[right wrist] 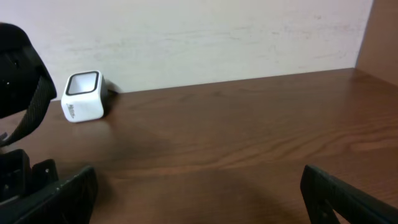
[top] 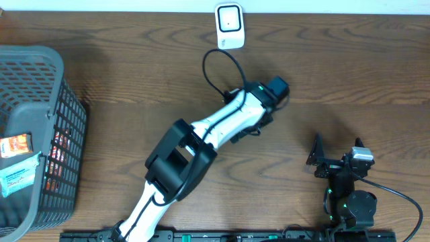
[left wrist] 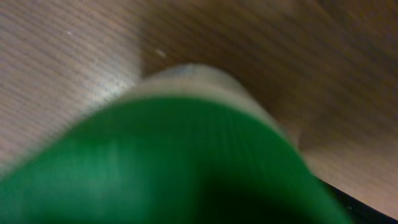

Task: Scan the item barcode
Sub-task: 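Carry the bottle to the table center and release it, then reach the left gripper into the basket and grasp the wipes pack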

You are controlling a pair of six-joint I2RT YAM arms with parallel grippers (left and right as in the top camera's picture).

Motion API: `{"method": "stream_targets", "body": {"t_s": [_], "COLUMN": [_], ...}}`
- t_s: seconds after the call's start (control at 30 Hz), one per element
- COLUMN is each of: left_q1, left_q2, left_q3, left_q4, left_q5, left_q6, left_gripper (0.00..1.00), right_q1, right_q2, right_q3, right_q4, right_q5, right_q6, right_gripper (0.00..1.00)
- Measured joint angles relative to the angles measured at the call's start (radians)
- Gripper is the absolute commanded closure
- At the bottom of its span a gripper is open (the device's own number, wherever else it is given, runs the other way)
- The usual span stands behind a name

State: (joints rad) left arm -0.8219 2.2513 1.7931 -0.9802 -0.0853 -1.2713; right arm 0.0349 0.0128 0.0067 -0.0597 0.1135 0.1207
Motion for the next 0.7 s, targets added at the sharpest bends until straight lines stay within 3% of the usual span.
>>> {"method": "stream_targets", "body": {"t_s": [0.17,0.4,0.53,0.7], "left_q1": [0.003,0.127,0.383,0.879], "left_q2": [-0.116,-0.617,-0.907,-1.117], "left_q3": [-0.011,0.028,0.055,0.059], "left_q4": [-0.007,-0.120,-0.200,-0.325], "left_q5": [-0.058,-0.153,-0.216,-0.256], "left_q6": [0.099,0.365,0.477,0.539], "left_gripper": [0.01,0.01,0.00,0.00], "right_q1": [0.000,0.000,0.000,0.000], "right_q2": [0.000,0.000,0.000,0.000], "right_q3": [0.000,0.000,0.000,0.000], "right_q4": [0.000,0.000,0.000,0.000], "right_q5": [0.000,0.000,0.000,0.000], "right_q6": [0.000,0.000,0.000,0.000], "right_gripper": [0.01,0.01,0.01,0.01]}}
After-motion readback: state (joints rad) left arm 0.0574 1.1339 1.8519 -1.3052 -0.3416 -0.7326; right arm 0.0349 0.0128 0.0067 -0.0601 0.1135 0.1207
